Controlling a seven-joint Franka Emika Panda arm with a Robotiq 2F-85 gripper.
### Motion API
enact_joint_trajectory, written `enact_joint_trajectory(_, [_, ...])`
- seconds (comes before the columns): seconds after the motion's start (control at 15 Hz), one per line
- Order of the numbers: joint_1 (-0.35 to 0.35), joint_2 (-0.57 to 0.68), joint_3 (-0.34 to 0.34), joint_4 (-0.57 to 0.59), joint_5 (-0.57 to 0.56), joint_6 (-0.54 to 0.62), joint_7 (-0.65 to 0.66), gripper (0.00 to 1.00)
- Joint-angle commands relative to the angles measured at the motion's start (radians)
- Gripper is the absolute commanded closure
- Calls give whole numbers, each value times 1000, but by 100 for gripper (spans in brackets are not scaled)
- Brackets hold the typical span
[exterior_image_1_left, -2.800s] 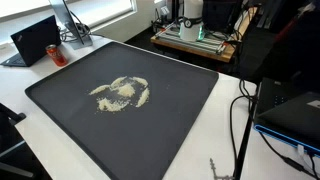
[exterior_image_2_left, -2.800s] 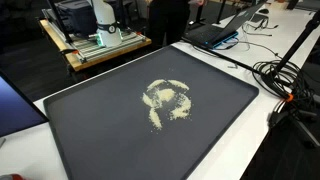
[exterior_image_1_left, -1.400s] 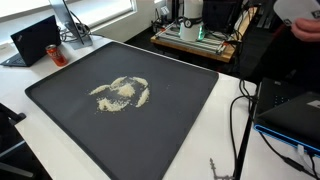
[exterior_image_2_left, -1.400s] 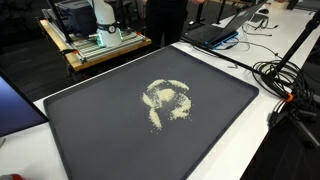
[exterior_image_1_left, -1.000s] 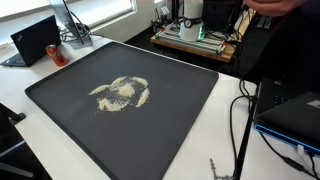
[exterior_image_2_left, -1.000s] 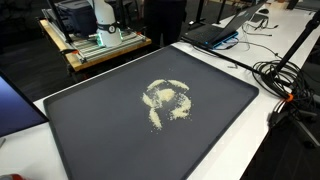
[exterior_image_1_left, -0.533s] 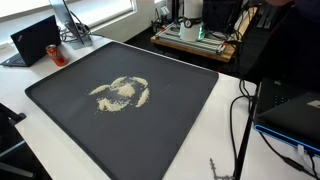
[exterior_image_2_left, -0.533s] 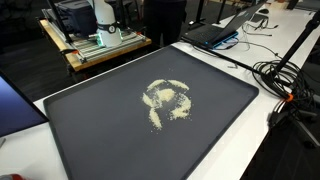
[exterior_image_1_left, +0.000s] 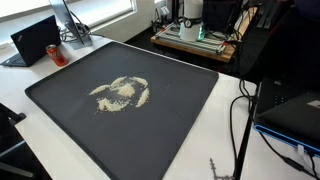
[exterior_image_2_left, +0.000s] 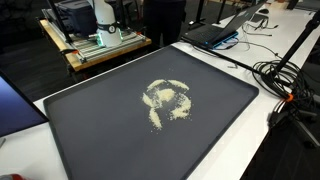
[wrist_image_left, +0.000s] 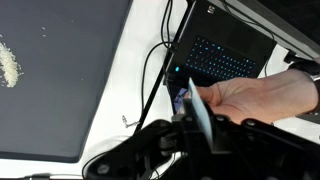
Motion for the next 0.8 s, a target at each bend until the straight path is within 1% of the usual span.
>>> enact_joint_trajectory(0.0, [17,15,-20,21,28,-16,-32,100])
enact_joint_trajectory(0.4, [16,15,-22,20,34,-9,-40,99])
enact_joint_trajectory(0.47, [11,14,-20,20,21,-10,-25,99])
enact_joint_trajectory(0.6, [-4,12,-11,20,-15,-18,45,99])
enact_joint_trajectory(0.73, [-21,7,-3,14,-37,-16,145,99])
